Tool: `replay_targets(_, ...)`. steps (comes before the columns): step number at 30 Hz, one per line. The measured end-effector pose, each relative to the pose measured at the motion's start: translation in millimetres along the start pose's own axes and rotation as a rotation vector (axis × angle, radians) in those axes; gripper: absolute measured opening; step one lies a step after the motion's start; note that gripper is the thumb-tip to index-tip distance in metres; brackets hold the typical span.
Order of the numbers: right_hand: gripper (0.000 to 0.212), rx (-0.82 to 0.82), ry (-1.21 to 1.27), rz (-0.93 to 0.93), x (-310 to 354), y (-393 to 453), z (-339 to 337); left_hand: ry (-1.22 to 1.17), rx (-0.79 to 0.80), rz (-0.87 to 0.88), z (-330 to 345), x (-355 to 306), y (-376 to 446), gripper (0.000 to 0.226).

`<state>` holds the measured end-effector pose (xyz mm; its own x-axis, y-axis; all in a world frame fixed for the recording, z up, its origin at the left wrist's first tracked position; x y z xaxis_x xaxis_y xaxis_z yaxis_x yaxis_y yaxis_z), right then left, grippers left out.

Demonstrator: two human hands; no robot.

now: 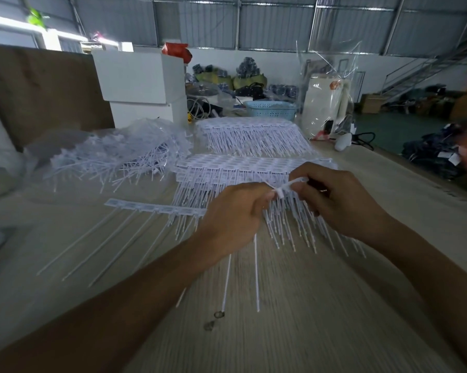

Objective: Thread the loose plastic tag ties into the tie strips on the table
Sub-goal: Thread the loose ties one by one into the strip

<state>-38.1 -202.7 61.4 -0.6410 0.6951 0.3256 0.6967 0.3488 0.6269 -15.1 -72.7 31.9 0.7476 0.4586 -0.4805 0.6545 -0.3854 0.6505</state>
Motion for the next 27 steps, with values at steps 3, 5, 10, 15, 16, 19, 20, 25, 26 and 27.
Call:
replay_targets(3,0.011,-0.001,-0.012,0.040,-7,0,0,-0.011,0.016,0.029,2,-2,1,0.017)
replay_targets(5,0.010,0.004,-0.058,0.067,-12,-1,2,0.011,0.018,0.027,2,-1,1,0.019)
replay_targets(10,0.009,-0.099,-0.212,0.082,-22,-1,-9,0.011,0.023,0.091,6,-9,-2,0.026)
replay_targets(15,0.018,-0.148,-0.156,0.288,-56,-6,-32,0.025,0.018,0.153,10,-21,-6,0.029)
replay_targets(16,0.022,-0.119,-0.110,0.284,-54,-5,-29,0.005,0.015,0.138,8,-20,-6,0.028)
replay_targets(19,0.031,0.018,-0.012,0.237,-33,-2,-5,-0.125,0.007,0.026,3,-8,-4,0.029)
replay_targets(20,0.030,0.059,0.036,0.232,-27,-2,5,-0.167,0.003,-0.013,2,-3,-3,0.033)
replay_targets(25,0.037,0.191,0.193,0.260,-11,-6,32,-0.235,-0.063,-0.018,-6,-3,-1,0.040)
replay_targets(26,0.039,0.202,0.173,0.253,-9,-7,34,-0.231,-0.062,0.000,-6,-5,-1,0.038)
replay_targets(27,0.037,0.200,0.175,0.257,-7,-7,35,-0.228,-0.045,0.015,-4,-7,0,0.037)
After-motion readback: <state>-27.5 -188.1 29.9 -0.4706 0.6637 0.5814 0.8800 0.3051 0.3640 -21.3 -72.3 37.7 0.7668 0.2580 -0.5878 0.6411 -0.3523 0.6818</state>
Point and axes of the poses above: each hand's wrist, its own y-axis towards the middle knuckle, its own z-axis out of the palm, x = y × z, the point moved 10 cm from there along y, towards the middle knuckle, and after that the axes turned 6 degrees about -y, right-handed, at the moved point
